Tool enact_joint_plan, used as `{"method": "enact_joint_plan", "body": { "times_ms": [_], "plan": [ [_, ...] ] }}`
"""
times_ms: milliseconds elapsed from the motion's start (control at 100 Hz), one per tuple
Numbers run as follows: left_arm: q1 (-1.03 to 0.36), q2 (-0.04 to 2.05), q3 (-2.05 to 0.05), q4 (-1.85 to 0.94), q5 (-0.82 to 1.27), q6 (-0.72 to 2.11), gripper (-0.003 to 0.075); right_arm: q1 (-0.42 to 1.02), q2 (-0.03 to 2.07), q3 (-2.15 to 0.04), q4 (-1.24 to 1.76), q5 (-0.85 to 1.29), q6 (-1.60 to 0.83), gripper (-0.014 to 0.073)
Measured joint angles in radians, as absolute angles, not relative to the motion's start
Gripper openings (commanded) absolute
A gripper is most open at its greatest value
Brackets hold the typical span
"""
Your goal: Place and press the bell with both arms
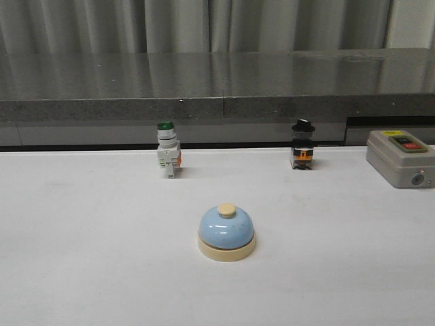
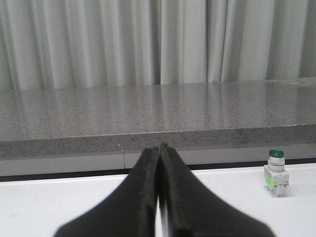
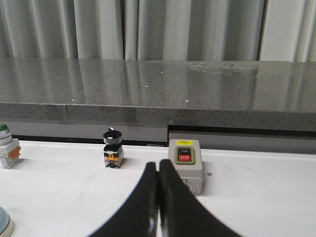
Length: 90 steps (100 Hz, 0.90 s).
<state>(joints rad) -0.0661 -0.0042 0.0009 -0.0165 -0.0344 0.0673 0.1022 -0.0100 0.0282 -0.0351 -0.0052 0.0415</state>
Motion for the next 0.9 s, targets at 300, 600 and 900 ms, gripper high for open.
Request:
{"method": "enact_joint_plan", "body": {
  "times_ms": [300, 600, 900],
  "plan": [
    [-0.066, -0.004, 0.001, -0.017, -0.034, 0.067, -0.002, 0.102, -0.01, 0.028, -0.035, -0.005, 0.042, -0.0069],
    [-0.066, -0.004, 0.001, -0.017, -0.034, 0.067, -0.002, 0.102, -0.01, -0.015, -0.035, 0.105, 0.042, -0.0069],
    [-0.066, -0.004, 0.001, -0.017, -0.034, 0.067, -0.002, 0.102, 0.11, -0.241, -0.033, 0.296, 0.042, -0.0069]
  ]
}}
